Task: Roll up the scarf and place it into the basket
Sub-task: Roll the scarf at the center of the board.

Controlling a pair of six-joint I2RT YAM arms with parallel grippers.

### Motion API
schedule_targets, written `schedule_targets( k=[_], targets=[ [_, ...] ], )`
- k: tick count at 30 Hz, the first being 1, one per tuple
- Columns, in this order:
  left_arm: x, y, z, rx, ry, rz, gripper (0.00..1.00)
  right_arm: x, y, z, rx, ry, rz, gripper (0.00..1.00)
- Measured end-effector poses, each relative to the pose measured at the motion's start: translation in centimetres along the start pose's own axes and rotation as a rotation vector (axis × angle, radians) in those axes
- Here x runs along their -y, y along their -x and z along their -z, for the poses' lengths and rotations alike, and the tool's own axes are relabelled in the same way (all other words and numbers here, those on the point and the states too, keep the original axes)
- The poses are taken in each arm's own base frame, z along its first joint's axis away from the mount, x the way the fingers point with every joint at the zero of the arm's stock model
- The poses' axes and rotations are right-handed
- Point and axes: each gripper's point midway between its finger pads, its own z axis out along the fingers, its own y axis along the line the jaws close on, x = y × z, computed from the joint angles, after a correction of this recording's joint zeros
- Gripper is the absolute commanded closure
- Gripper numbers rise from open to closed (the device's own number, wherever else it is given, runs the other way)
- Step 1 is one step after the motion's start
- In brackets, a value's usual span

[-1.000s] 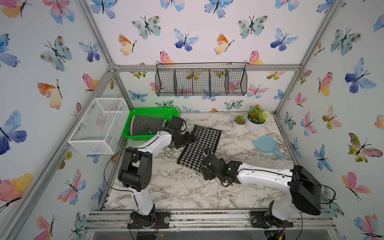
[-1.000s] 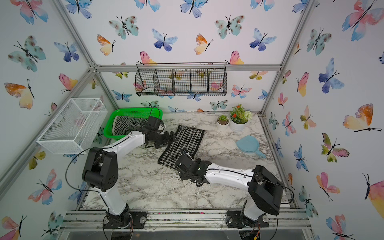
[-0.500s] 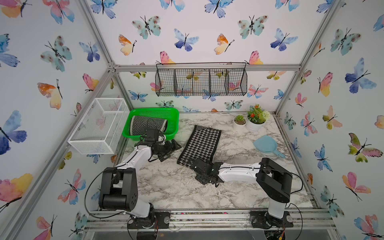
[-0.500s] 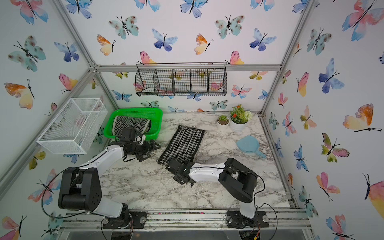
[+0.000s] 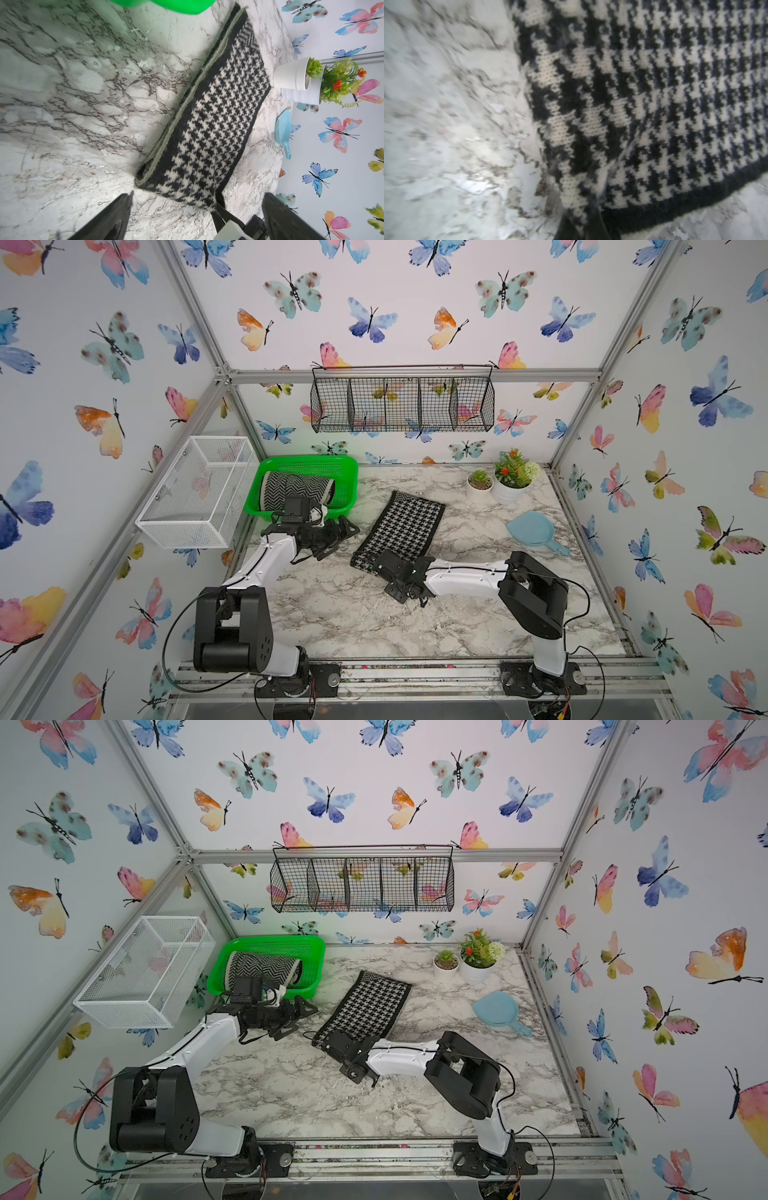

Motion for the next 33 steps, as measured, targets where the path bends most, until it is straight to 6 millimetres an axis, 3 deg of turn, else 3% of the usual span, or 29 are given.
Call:
schedule_targets(
  k=[5, 9, 17, 26, 33],
  targets=[
    [0.2, 0.7, 2.0, 0.067, 0.037, -0.032, 0.01, -1.6, 5.7, 3.1, 0.106, 0.195, -0.095, 0.98],
    [0.8, 1.2, 3.5, 0.123, 0.053, -0.067, 0.01, -0.2, 7.7, 4.2, 0.135, 0.339, -0.197, 0.98],
    [2.6, 0.6, 4.1, 0.148, 0.041, -0.138, 0.01, 5.9, 6.2, 2.9, 0.09, 0.483, -0.419, 0.98],
    [7.4, -2.6, 1.2, 0.059, -0.103, -0.239, 0.01, 4.6, 4.5, 0.2, 0.013, 0.526, -0.459, 0.98],
    [7.6, -3.2, -1.4, 0.009, -0.142, -0.222, 0.01, 5.1, 3.5, -0.6, -0.005, 0.52, -0.506, 0.98]
  ],
)
